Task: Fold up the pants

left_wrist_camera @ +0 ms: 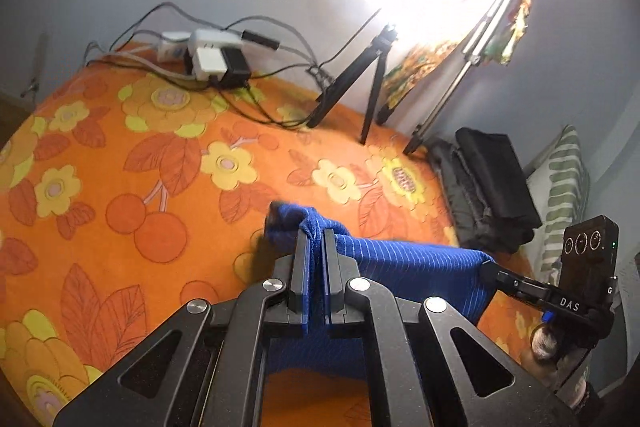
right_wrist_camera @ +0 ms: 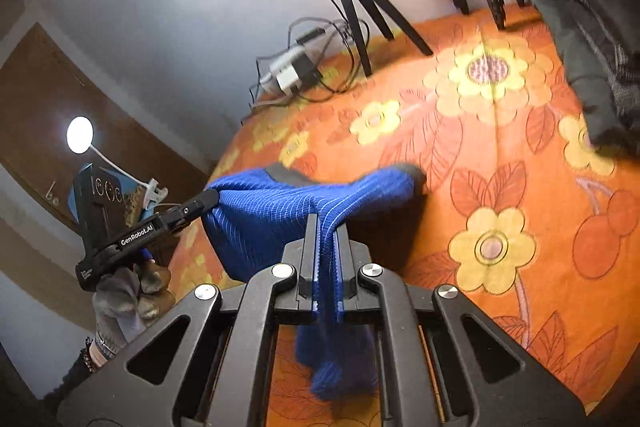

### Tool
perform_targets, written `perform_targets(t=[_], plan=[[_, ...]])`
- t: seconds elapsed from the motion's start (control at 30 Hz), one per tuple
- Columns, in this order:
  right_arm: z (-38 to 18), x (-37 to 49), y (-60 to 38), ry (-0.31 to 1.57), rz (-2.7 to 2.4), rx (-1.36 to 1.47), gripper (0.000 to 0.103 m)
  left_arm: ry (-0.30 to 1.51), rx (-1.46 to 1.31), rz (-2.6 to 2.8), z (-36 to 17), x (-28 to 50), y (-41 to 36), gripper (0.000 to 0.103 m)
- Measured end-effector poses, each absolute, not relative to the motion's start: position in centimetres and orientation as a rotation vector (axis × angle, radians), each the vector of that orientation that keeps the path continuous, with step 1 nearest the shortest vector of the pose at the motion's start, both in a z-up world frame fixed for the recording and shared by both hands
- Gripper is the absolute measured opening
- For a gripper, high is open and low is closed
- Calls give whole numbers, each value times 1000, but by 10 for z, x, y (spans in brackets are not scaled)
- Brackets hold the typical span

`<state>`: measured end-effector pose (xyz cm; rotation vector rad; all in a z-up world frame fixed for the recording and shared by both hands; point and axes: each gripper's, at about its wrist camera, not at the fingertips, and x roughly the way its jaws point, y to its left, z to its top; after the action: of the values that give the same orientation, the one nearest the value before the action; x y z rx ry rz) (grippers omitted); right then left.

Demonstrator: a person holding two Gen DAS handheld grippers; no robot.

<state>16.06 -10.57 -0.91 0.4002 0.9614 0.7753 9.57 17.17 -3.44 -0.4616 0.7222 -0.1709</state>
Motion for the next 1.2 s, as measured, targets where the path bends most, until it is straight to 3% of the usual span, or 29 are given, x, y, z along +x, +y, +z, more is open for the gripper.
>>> perform_targets(t=[0.33,0.77,1.2], plan=[[26,116,-139,879,784,362,6,665,-446,-266,0,42,145,3],[26,13,-203,856,803,381,6,827,-724,-424,-29,-35,117,3],[-42,108,-198,1043,721,521,6,958,-809,-254,-73,59,133,3]])
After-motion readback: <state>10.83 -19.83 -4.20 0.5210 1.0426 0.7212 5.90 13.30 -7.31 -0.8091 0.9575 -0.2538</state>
